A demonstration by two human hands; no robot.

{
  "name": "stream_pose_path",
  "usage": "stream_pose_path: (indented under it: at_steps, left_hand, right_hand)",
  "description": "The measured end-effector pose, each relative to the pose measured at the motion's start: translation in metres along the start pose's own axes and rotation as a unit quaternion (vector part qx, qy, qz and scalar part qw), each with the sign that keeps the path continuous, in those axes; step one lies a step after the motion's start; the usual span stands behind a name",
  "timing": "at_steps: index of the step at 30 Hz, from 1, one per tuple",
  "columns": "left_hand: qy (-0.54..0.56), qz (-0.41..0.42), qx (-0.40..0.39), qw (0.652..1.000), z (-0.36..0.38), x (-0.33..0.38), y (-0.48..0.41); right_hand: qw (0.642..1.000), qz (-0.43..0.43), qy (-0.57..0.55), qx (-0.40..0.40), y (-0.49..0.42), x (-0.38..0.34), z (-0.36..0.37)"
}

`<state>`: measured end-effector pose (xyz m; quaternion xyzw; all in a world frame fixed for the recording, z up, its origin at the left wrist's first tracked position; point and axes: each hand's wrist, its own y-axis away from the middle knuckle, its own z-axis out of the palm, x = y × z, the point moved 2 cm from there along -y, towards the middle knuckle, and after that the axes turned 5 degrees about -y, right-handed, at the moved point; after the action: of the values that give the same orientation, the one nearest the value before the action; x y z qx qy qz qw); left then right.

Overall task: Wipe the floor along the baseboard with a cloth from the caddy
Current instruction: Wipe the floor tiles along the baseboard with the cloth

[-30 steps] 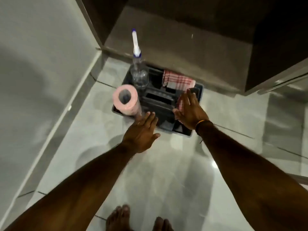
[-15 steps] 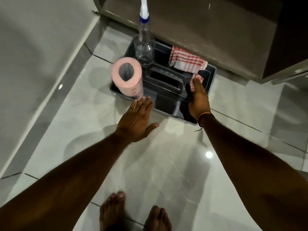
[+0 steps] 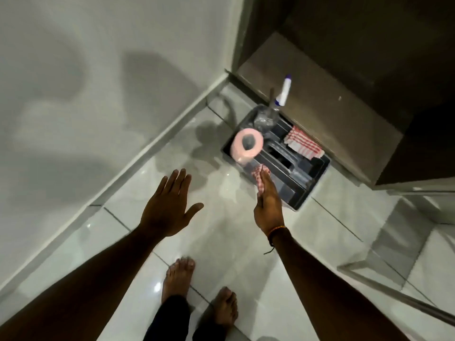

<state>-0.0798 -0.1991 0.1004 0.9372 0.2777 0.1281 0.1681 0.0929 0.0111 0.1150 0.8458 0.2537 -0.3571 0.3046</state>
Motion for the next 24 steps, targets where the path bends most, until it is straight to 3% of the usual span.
stream_pose_path:
  at_steps: [7,10,13,15,17,19,21,24]
  left_hand:
    - [0.044,-0.119,-0.015,0.992,0.068,-0.095,0.052]
    - [0.057,-0.144,-0.031,0.987,0.126,-0.121,0.061]
    - [0.079,-0.168,-0.041,0.982,0.189,-0.145,0.062]
    - [0.085,-0.181,-0.042,0.979,0.225,-0.159,0.06]
    - [0.096,-0.186,-0.039,0.977,0.256,-0.168,0.058]
    - [0.091,-0.185,-0.031,0.978,0.279,-0.173,0.055]
    - [0.079,-0.178,-0.016,0.981,0.291,-0.175,0.053]
    - [0.064,-0.148,0.018,0.987,0.3,-0.184,0.042]
  right_hand:
    - [0.989,-0.096,0.059,-0.101,-0.03,-0.036,0.13]
    - [0.963,-0.179,0.128,-0.159,-0.06,-0.024,0.196]
    - [0.937,-0.235,0.13,-0.223,-0.087,0.0,0.265]
    - [0.907,-0.284,0.199,-0.239,-0.102,0.025,0.307]
    - [0.883,-0.272,0.273,-0.269,-0.105,0.052,0.343]
    - [0.882,-0.256,0.3,-0.257,-0.099,0.072,0.36]
    - [0.905,-0.229,0.288,-0.213,-0.106,0.075,0.364]
    - [0.923,-0.172,0.332,-0.089,-0.174,0.06,0.352]
